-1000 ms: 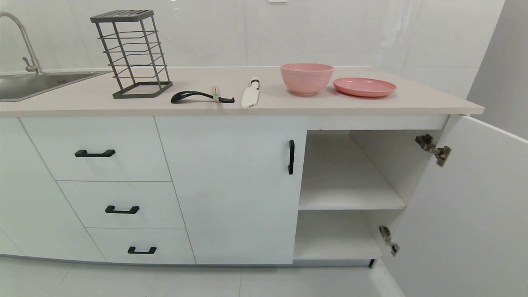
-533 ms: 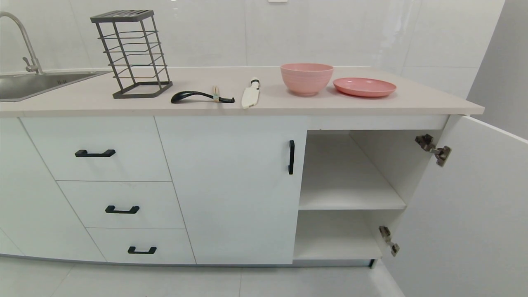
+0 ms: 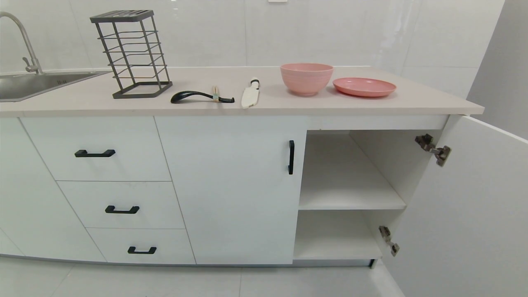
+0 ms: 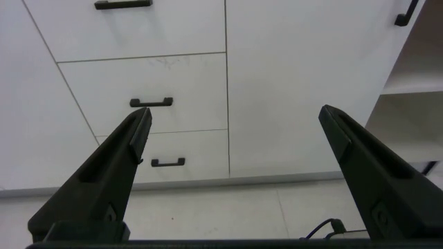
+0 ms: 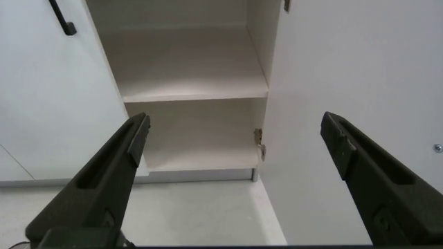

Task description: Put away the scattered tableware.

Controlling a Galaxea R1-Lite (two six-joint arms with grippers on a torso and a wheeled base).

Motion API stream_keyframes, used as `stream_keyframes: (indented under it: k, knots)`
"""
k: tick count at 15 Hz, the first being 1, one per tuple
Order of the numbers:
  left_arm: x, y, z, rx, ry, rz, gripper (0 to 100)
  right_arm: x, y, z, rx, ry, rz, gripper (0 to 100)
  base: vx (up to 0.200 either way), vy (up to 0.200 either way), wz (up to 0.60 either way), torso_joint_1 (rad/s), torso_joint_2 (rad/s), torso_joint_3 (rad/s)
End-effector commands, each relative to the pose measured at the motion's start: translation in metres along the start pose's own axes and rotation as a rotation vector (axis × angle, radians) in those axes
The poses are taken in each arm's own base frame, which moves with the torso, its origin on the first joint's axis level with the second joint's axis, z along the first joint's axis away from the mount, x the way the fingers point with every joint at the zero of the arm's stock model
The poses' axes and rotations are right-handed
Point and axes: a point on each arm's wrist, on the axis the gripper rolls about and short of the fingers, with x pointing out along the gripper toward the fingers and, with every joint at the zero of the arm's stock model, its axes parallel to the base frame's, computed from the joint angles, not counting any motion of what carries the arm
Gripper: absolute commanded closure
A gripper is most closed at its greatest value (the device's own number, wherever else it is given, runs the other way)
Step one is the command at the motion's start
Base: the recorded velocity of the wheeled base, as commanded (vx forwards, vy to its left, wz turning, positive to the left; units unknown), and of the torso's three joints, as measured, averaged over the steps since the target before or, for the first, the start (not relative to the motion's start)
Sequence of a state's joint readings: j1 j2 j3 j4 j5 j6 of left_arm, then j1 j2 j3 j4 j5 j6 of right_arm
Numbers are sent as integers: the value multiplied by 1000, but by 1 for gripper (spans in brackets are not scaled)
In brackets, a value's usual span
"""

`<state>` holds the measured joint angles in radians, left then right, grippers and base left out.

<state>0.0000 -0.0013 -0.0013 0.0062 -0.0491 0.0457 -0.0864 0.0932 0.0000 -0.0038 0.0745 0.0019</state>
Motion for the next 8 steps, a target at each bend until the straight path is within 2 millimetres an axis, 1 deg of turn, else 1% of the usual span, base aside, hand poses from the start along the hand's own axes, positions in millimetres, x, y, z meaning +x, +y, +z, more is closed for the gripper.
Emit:
stream_keyframes:
  k: [1,2,4,6,7,8]
  knots:
    - [0,0,0,0,1,0,0,0,0,0,-1,3,9,0,0,0,0,0,0,0]
    - [0,0,0,0,1,0,0,0,-1,0,-8,5,84,0,0,0,0,0,0,0]
    - [0,0,0,0,1,0,0,0,-2,0,-13,4,137,0,0,0,0,0,0,0]
    - [0,0,0,0,1,0,0,-1,-2,-1,-9,-9,113,0,0,0,0,0,0,0]
    - [0,0,0,0,1,0,0,-4,-1,-1,-7,-44,70,0,0,0,0,0,0,0]
    - [0,0,0,0,1,2,0,-5,-1,-2,-6,-56,76,0,0,0,0,0,0,0]
